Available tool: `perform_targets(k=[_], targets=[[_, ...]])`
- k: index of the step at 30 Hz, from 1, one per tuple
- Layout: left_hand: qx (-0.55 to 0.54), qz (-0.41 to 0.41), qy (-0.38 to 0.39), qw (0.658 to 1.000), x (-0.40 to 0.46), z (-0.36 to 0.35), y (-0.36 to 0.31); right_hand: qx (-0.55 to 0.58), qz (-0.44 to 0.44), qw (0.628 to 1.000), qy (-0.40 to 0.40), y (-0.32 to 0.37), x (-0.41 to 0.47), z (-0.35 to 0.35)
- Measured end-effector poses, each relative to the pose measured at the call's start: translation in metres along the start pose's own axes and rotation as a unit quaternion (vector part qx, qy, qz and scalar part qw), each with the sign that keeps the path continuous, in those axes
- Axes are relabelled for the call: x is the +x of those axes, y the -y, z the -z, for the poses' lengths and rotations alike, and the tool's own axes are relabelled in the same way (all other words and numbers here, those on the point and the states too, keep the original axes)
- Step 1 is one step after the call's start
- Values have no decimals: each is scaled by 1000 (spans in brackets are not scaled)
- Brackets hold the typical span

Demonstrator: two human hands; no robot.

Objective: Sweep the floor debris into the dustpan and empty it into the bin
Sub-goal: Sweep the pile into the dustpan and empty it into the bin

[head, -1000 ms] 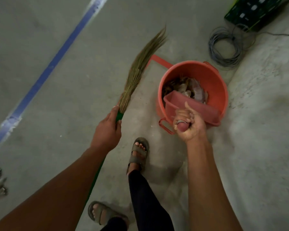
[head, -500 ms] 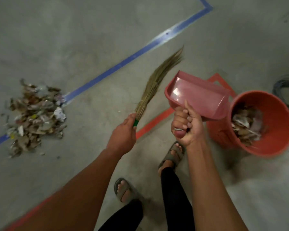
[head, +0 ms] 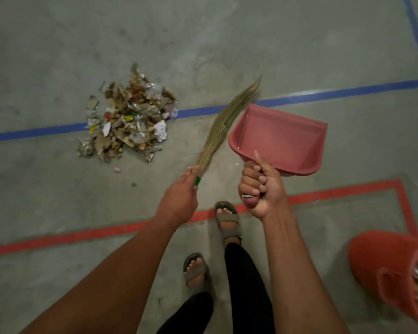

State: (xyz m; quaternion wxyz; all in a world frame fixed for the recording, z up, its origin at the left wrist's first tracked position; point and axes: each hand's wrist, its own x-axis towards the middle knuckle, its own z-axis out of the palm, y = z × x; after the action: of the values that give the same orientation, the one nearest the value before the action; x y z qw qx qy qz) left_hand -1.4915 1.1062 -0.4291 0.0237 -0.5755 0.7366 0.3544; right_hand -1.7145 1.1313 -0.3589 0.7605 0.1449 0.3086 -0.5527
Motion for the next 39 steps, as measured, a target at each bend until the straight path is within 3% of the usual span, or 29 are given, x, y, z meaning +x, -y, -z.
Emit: perform_targets(k=[6,15,22,28,33,39], targets=[[-52,46,-48,996,51,-2,42,-53,-49,997,-24,-27,80,-19],[-115,115,-91,983,220,-66,104,-141,-79,985,-62,-37,206,1],[-139,171,-61,973,334,-104,148,-188,-79,975,-87,-27,295,-2],[-175,239,-91,951,319,-98,169,-226,-130,960,-99,-50,326,-3],[-161,146,-168,962,259,-65,174,-232,-156,956,-84,-68,326,-10],[-146,140,-193,960,235,-3,217,-224,-165,958,-65,-89,334,-21]])
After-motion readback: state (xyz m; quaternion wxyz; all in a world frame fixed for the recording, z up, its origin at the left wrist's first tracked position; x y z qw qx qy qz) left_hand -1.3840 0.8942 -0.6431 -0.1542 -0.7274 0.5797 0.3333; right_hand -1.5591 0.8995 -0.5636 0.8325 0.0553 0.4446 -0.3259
